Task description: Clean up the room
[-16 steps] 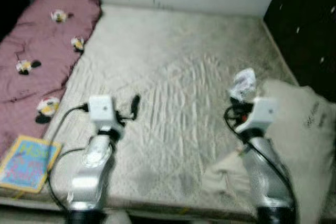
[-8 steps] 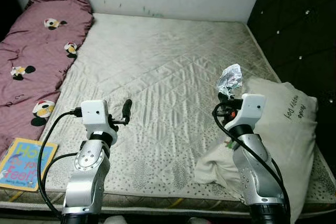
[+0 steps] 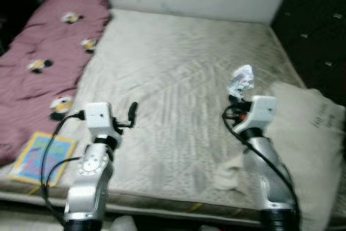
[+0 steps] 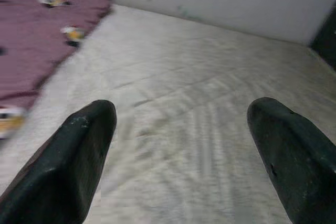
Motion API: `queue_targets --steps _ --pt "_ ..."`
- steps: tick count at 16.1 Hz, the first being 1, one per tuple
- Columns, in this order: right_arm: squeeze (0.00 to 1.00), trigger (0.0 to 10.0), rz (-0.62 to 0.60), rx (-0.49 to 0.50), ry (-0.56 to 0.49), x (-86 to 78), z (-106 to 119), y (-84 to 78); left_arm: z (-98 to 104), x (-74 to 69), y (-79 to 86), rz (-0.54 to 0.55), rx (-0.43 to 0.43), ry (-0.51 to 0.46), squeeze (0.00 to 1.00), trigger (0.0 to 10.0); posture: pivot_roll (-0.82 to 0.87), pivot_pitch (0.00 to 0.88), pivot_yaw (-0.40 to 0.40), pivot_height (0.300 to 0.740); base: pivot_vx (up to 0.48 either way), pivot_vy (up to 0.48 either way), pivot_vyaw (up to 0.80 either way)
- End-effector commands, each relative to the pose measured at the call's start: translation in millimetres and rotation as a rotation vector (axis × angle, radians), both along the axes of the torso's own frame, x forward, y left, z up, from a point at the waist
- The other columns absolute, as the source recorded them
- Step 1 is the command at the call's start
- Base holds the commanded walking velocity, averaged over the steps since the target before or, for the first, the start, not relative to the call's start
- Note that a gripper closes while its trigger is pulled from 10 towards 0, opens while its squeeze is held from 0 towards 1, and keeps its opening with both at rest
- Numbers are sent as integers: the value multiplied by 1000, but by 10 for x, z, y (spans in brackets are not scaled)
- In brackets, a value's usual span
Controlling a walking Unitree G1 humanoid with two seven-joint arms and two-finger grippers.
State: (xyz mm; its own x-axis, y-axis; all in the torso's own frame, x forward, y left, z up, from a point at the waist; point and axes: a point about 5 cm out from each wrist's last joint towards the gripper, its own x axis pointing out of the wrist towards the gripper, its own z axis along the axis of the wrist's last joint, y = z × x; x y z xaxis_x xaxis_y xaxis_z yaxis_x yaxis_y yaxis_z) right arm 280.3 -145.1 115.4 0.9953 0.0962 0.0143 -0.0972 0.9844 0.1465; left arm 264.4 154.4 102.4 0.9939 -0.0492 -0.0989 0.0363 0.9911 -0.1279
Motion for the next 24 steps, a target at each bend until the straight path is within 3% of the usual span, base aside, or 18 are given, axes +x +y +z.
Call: queue_targets --steps 1,14,24 --pt "0 10000 -10 -15 -21 -5 42 -38 38 9 -23 -9 5 -9 0 10000 6 25 -35 740 0 480 0" --pt "0 10000 2 -53 -32 22 39 33 42 31 -15 -12 20 -7 0 10000 16 18 -33 740 0 480 0" --pt "0 10000 -14 -59 -7 3 -6 -1 29 30 -40 -15 9 8 0 10000 6 26 -36 740 0 480 0"
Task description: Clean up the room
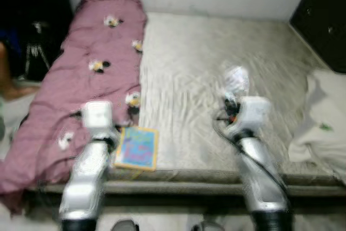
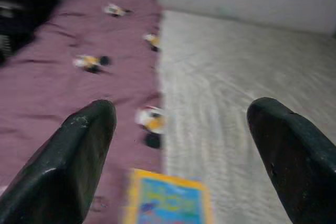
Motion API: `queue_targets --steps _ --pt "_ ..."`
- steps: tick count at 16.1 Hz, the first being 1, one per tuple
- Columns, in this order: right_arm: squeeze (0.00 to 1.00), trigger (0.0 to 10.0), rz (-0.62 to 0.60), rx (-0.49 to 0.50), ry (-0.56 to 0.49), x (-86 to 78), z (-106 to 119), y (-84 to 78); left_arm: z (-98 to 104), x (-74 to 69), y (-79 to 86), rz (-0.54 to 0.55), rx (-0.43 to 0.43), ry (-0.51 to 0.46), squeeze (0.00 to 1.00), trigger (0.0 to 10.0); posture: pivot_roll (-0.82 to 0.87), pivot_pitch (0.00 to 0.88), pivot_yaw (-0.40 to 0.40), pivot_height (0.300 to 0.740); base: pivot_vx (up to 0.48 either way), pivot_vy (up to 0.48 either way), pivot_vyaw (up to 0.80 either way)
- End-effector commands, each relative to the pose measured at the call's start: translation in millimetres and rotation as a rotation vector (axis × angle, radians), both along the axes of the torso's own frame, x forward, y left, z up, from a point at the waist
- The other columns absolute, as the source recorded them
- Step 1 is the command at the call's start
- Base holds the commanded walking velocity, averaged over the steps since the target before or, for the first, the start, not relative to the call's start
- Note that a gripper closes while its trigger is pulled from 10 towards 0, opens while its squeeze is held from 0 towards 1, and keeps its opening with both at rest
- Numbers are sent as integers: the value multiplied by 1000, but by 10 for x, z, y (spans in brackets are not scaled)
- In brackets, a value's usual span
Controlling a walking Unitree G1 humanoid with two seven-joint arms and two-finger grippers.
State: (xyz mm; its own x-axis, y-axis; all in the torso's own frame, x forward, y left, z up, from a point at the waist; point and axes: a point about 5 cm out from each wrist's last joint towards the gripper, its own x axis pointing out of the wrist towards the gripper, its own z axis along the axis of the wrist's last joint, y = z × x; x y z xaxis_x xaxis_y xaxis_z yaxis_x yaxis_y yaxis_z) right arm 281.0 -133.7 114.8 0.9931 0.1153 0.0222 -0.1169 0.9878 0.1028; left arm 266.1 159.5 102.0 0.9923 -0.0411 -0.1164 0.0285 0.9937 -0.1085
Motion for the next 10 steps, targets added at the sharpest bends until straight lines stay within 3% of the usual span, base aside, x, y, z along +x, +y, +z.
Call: queue_targets --steps 1,3,10 --pt "0 10000 -33 -16 4 -5 -1 -117 32 14 -93 -21 -12 -8 0 10000 6 26 -36 740 0 480 0" --pt "0 10000 -33 -16 8 -7 -4 -118 50 6 -79 -15 -7 -32 0 10000 6 26 -36 740 0 480 0" --pt "0 10000 -58 -26 34 -11 -35 -126 64 5 -71 -12 7 -43 0 10000 5 24 -37 740 0 0 0"
